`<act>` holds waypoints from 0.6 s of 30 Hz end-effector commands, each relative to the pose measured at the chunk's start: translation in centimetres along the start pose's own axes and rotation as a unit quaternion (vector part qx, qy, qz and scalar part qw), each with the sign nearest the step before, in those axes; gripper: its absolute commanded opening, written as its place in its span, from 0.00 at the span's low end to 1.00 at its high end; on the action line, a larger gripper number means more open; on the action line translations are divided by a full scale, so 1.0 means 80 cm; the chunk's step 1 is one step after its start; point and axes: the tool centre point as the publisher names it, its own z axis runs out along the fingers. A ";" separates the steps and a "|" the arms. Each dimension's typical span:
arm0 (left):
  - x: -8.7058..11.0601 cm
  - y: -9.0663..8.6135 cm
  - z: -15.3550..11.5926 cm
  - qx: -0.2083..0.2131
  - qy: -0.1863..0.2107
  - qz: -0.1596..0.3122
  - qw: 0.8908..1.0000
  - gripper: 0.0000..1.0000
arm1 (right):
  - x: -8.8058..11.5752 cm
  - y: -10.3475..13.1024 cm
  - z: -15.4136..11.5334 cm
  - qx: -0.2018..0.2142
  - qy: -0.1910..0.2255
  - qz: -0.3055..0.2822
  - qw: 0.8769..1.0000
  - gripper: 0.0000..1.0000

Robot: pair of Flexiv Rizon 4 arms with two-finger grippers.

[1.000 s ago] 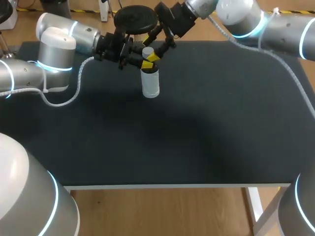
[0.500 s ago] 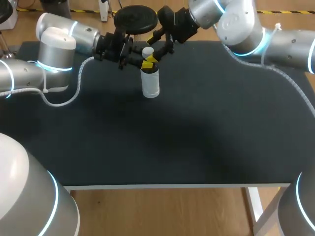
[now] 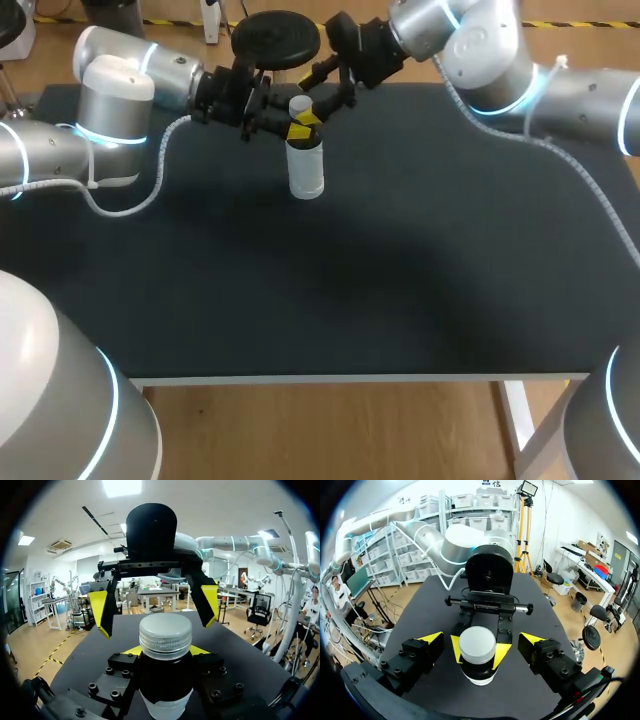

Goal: Unscrew the bottle cap

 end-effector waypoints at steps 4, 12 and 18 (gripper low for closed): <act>-0.001 0.001 0.000 0.000 0.001 0.000 1.000 0.00 | 0.000 0.002 0.002 0.004 -0.006 0.002 1.000 1.00; -0.001 0.001 0.000 0.000 0.001 0.000 1.000 0.00 | -0.001 0.000 0.003 0.005 -0.005 0.005 1.000 0.42; -0.001 0.001 0.000 0.000 0.001 0.000 1.000 0.00 | -0.001 -0.001 0.003 0.005 -0.001 0.003 1.000 0.00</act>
